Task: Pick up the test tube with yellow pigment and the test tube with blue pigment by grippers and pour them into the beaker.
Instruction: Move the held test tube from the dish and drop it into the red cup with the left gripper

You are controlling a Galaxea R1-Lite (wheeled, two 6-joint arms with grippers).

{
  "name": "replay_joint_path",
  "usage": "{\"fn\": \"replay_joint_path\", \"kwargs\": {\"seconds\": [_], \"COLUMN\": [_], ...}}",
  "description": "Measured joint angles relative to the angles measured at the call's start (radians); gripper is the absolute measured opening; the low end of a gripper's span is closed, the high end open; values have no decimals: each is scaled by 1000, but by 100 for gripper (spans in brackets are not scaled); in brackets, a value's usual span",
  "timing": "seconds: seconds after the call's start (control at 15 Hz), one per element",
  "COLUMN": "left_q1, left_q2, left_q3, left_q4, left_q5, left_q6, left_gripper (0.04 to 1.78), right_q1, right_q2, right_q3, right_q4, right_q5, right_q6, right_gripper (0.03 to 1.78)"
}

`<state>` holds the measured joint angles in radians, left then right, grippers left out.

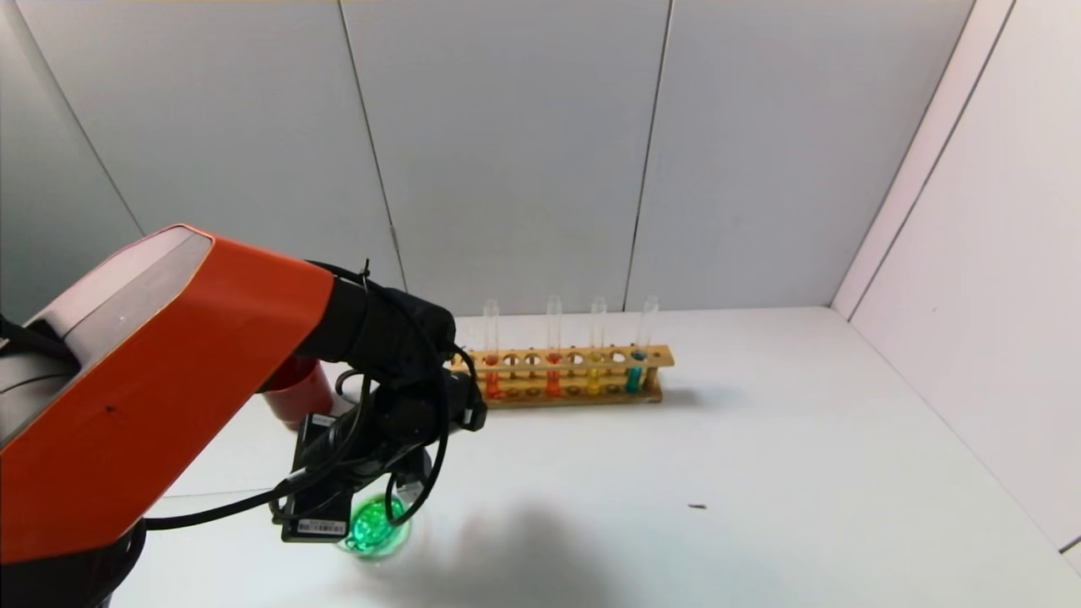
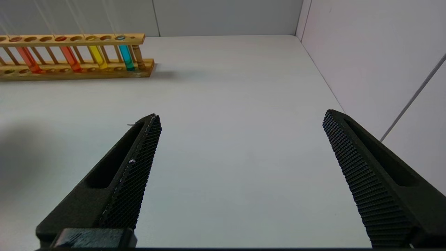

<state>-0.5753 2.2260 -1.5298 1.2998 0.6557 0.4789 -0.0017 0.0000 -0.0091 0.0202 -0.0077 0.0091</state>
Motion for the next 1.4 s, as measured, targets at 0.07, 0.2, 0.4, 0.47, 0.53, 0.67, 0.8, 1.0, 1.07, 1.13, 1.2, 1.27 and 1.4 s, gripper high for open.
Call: {"fn": "replay_joint_path", "kwargs": {"seconds": [0.07,0.2,0.4,0.47,0.53,0.67,0.8,1.0,1.07,1.13,1.2,1.27,1.4], "left_q1": [0,-2,-3,-3,-3,-3,-3,-3,-3,-3,-1,1,8], "left_q2": [2,3,5,5,5,5,5,1,-6,-17,-30,-44,-76], "left_q3": [0,1,2,2,3,7,6,1,0,-5,-16,-37,-76], "left_q4": [0,2,2,2,0,2,0,-1,-2,-9,-16,-25,-42], "left_q5": [0,-2,-1,-1,-1,-2,-2,-3,-7,-16,-36,-75,-171], "left_q6": [0,-1,-2,-3,-5,-7,-8,-8,-8,-9,-15,-37,-138], "left_gripper": [34,34,34,34,34,34,34,34,34,34,34,34,34], "right_q1": [0,0,0,0,0,0,0,0,0,0,0,0,0], "right_q2": [0,0,0,0,0,0,0,0,0,0,0,0,0], "right_q3": [0,0,0,0,0,0,0,0,0,0,0,0,0], "right_q4": [0,0,0,0,0,0,0,0,0,0,0,0,0], "right_q5": [0,0,0,0,0,0,0,0,0,0,0,0,0], "right_q6": [0,0,0,0,0,0,0,0,0,0,0,0,0], "right_gripper": [170,170,170,170,170,170,170,170,170,170,170,170,170]}}
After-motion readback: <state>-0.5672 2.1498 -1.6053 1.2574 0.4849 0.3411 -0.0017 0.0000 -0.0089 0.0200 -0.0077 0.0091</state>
